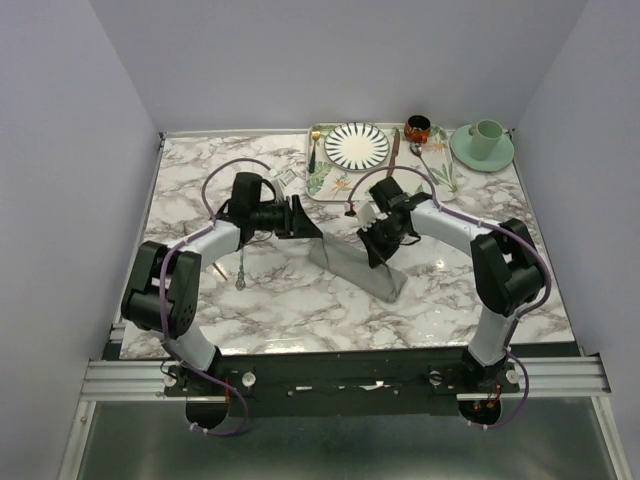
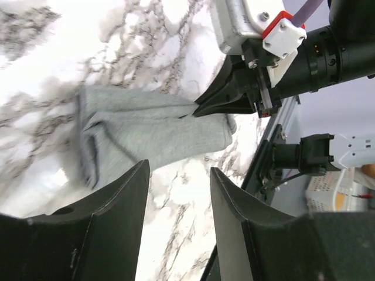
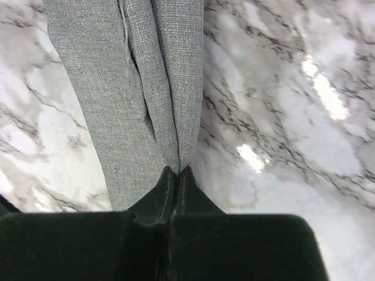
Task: Fold the napkin into a case and place the utensils inside
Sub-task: Turn over the smaller rectangle-folded napkin at the center of the board.
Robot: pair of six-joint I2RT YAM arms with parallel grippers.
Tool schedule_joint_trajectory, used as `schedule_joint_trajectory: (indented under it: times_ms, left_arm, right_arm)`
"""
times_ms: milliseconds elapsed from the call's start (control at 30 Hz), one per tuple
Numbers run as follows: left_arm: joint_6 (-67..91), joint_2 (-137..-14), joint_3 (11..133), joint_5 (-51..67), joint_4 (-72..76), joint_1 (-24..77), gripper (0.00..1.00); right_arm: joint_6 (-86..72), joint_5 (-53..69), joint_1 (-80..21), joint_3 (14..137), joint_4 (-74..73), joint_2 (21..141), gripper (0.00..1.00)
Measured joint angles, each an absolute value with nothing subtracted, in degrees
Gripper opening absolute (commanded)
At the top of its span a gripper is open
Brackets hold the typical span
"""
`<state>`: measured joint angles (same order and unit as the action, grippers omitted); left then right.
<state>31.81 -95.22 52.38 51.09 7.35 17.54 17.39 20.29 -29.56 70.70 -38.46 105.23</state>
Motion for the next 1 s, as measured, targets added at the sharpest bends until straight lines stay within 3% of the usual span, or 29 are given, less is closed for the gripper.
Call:
schedule_joint_trajectory:
  times_ms: [567,1000]
  left_arm:
    - [22.5,-86.9,50.3,49.5,-5.8,6.6,0.55]
    - [21.2,-86.0,49.8,49.5,-7.9,3.3,0.55]
  right_arm:
    - [26.6,0.6,-30.4,70.4,-31.0,98.3,0.01]
    - [31.9,-14.2,-38.6,60.4,-16.0,94.2,0.01]
